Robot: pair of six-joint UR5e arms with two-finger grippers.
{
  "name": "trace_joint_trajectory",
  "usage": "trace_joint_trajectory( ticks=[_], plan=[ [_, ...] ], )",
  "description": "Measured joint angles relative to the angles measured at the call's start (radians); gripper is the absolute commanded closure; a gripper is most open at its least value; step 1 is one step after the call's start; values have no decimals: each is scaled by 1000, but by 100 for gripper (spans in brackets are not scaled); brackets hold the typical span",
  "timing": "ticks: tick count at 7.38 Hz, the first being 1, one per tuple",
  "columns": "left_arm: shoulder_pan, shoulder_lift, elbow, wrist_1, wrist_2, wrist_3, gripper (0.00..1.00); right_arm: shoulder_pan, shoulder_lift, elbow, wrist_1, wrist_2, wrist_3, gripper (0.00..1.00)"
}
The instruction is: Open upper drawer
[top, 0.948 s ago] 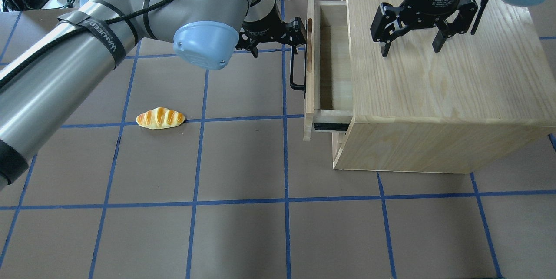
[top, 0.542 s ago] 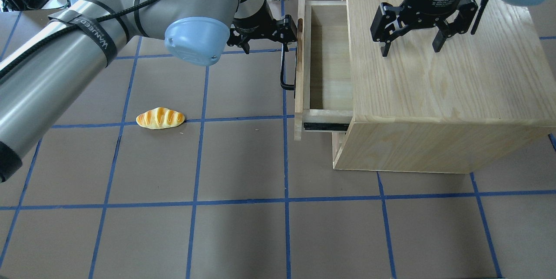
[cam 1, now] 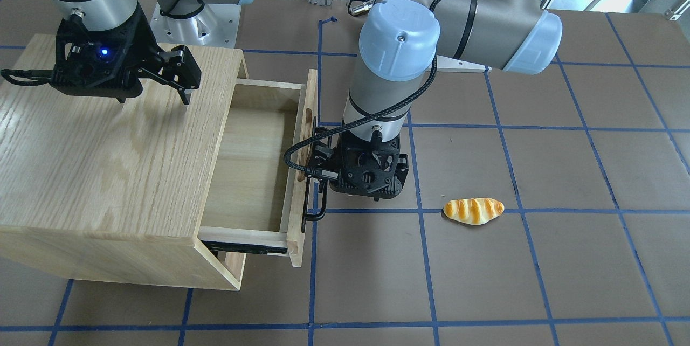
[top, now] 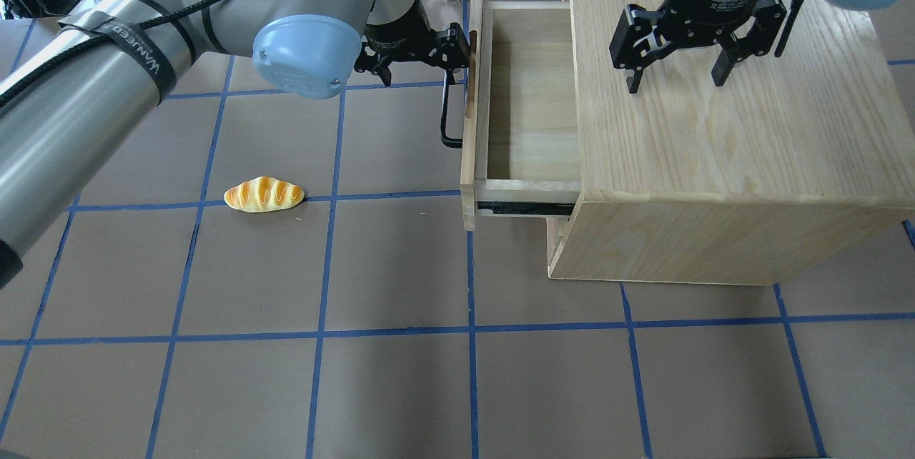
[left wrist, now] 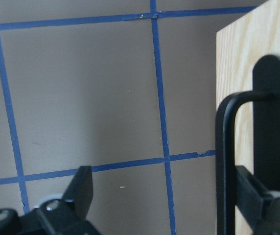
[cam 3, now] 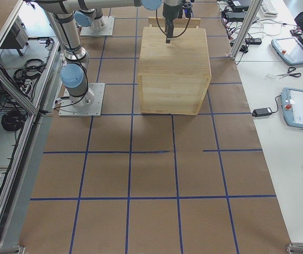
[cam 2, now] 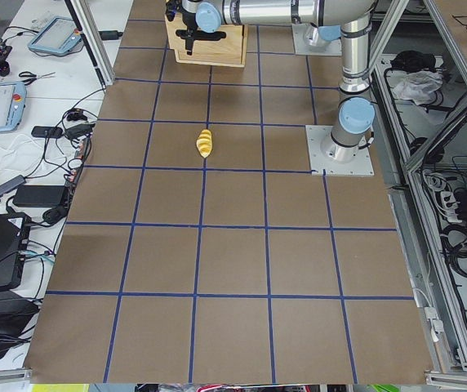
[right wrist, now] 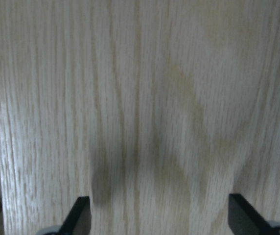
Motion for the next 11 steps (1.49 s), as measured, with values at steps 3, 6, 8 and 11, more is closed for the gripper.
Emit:
trace_joint_trajectory(
  ticks=[3, 6, 8, 11],
  plan=[
    [19, 1, 0, -5, 5, 26, 0, 0, 0, -1, 0, 0, 0, 0],
    [44, 5, -1, -8, 6, 53, 0, 0, 0, -1, 0, 0, 0, 0],
    [59, 14, -2, -12, 6, 82, 0, 0, 0, -1, 0, 0, 1, 0],
    [70, 25, -9, -14, 7, 116, 0, 0, 0, 0, 0, 0, 0, 0]
  ],
)
